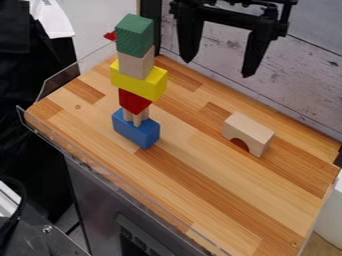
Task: Remove a arch on the table
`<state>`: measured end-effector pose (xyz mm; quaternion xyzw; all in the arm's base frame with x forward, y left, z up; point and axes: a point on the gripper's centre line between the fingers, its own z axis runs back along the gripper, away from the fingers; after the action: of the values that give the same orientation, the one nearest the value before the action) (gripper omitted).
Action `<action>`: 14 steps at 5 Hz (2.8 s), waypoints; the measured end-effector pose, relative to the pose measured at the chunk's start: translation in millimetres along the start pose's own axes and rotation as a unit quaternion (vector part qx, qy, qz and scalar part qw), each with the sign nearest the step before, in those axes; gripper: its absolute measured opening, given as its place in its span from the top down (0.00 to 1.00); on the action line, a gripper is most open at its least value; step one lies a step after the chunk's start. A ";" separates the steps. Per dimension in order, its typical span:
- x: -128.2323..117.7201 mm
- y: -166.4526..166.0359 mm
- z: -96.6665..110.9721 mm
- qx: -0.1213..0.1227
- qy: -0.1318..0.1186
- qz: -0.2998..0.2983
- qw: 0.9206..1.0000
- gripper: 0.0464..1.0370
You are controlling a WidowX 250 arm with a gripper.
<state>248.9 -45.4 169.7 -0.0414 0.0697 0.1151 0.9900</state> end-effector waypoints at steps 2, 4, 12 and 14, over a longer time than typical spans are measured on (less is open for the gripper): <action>8.8 -12.0 -13.7 -0.004 -0.026 0.090 0.996 0.04; 8.7 -32.3 -32.7 -0.051 -0.074 0.263 0.961 0.04; 94.0 -51.5 -90.6 -0.087 -0.137 0.579 0.799 0.04; 106.9 -34.2 -109.0 -0.082 -0.109 0.621 0.772 0.04</action>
<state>345.9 -65.5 48.7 -0.0574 -0.0382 0.7135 0.6973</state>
